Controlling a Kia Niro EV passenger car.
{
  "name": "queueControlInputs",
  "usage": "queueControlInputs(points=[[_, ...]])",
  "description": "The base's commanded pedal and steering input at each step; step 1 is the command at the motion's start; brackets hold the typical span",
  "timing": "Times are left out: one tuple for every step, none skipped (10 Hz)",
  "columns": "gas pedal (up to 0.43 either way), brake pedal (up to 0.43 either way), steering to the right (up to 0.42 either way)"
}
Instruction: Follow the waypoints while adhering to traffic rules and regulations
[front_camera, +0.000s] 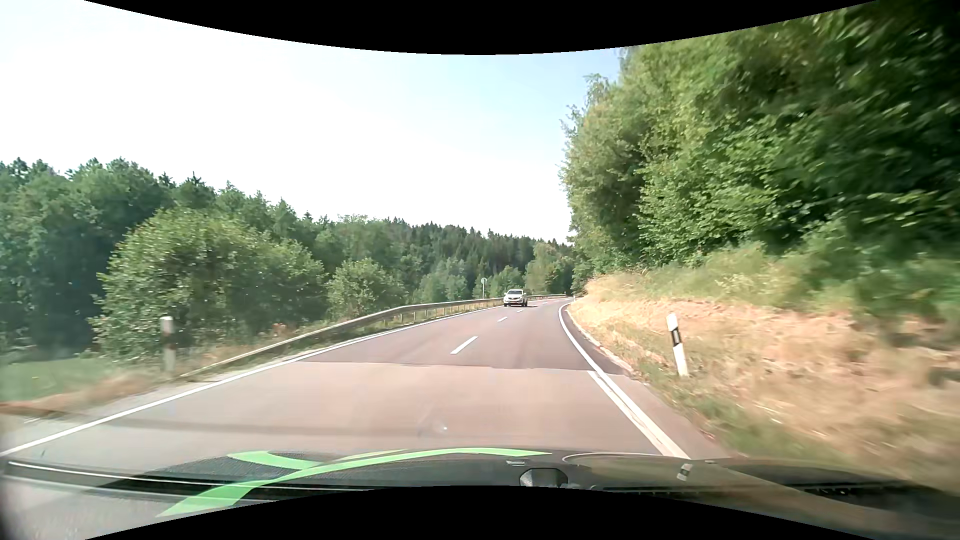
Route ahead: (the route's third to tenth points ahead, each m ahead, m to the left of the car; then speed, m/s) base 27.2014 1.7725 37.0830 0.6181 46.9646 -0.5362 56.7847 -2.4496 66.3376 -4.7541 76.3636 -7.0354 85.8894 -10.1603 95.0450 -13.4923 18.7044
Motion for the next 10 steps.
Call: queueControlInputs(points=[[0.209, 0.0, 0.024], [0.209, 0.0, 0.025], [0.209, 0.0, 0.025], [0.189, 0.0, 0.025], [0.177, 0.0, 0.021], [0.177, 0.0, 0.018], [0.177, 0.0, 0.014], [0.189, 0.0, 0.013], [0.189, 0.0, 0.012], [0.177, 0.0, 0.012]])
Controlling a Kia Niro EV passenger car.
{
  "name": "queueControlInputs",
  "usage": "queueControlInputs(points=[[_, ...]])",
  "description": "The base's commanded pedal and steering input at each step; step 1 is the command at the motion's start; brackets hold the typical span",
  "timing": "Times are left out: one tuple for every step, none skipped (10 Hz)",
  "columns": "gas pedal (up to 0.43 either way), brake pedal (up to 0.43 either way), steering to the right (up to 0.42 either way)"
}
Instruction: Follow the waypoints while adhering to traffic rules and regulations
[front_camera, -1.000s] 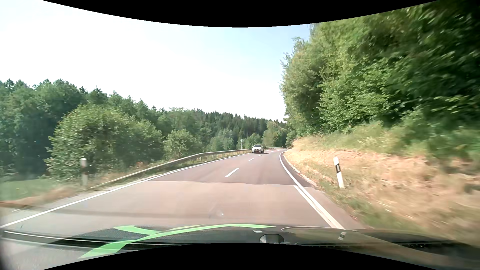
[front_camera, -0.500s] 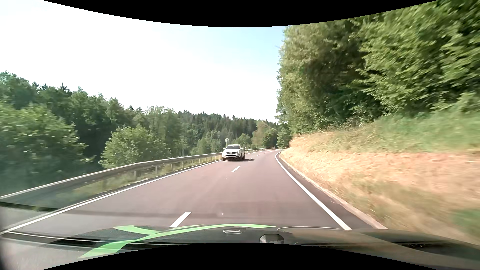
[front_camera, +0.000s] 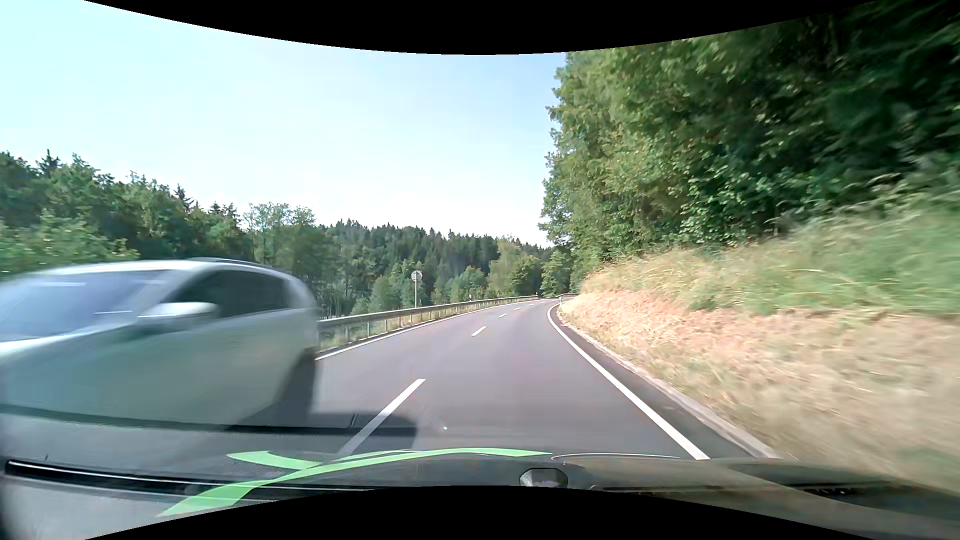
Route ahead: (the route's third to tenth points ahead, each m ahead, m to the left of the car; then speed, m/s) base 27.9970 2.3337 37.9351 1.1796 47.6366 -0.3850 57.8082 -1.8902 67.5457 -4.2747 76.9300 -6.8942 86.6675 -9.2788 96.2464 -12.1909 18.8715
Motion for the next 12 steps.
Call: queueControlInputs(points=[[0.118, 0.0, 0.01], [0.098, 0.0, 0.009], [0.098, 0.0, 0.009], [0.11, 0.0, 0.009], [0.118, 0.0, 0.009], [0.138, 0.0, 0.01], [0.157, 0.0, 0.012], [0.169, 0.0, 0.016], [0.177, 0.0, 0.02], [0.189, 0.0, 0.021], [0.209, 0.0, 0.021], [0.209, 0.0, 0.02]])
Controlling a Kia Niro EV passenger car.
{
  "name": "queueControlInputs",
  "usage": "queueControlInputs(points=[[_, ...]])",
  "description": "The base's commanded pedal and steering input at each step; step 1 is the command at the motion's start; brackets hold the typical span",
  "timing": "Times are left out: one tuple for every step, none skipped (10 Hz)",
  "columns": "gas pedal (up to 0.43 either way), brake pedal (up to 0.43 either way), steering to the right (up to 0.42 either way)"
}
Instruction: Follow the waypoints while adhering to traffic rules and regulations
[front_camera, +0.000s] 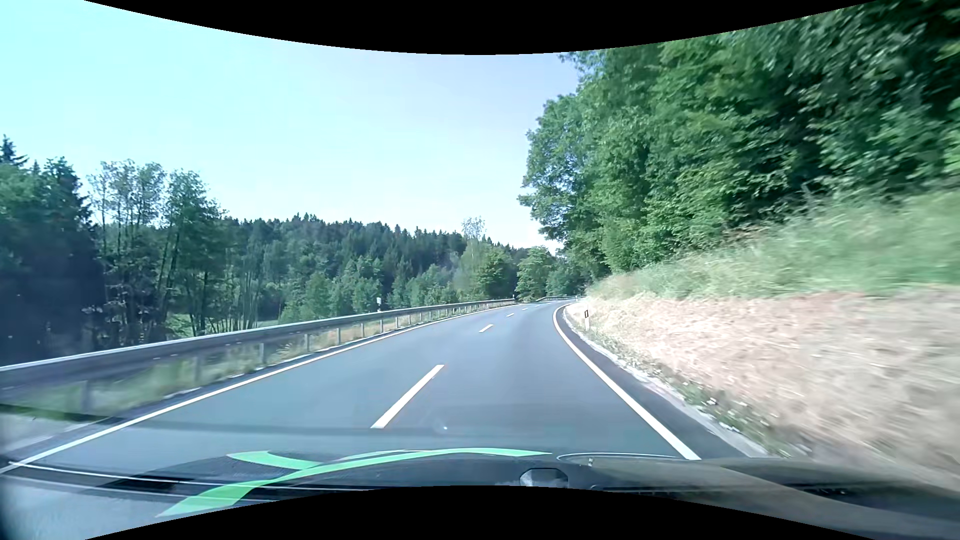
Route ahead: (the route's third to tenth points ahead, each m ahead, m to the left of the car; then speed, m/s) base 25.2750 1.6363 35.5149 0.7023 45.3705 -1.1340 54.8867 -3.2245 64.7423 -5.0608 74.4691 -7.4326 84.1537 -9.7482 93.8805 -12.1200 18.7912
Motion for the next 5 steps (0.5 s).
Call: queueControlInputs(points=[[0.22, 0.0, 0.021], [0.22, 0.0, 0.02], [0.22, 0.0, 0.021], [0.22, 0.0, 0.021], [0.22, 0.0, 0.02]])
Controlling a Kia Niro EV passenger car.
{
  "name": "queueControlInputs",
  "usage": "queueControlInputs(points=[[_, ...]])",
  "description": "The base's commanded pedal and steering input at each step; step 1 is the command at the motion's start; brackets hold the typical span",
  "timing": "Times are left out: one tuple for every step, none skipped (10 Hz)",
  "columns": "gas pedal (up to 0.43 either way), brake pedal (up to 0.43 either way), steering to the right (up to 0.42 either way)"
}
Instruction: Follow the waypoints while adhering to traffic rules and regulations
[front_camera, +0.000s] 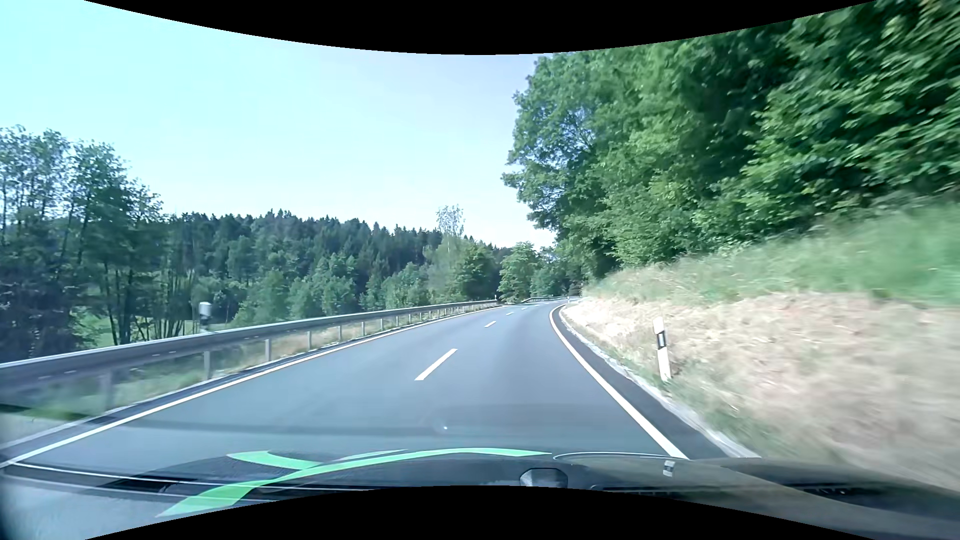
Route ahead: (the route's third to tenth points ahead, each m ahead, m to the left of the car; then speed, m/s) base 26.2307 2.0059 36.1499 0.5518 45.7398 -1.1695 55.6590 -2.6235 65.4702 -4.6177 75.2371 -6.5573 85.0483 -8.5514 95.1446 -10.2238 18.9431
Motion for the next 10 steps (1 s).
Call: queueControlInputs(points=[[0.22, 0.0, 0.017], [0.24, 0.0, 0.012], [0.24, 0.0, 0.012], [0.248, 0.0, 0.013], [0.248, 0.0, 0.013], [0.248, 0.0, 0.014], [0.248, 0.0, 0.016], [0.26, 0.0, 0.018], [0.26, 0.0, 0.018], [0.26, 0.0, 0.018]])
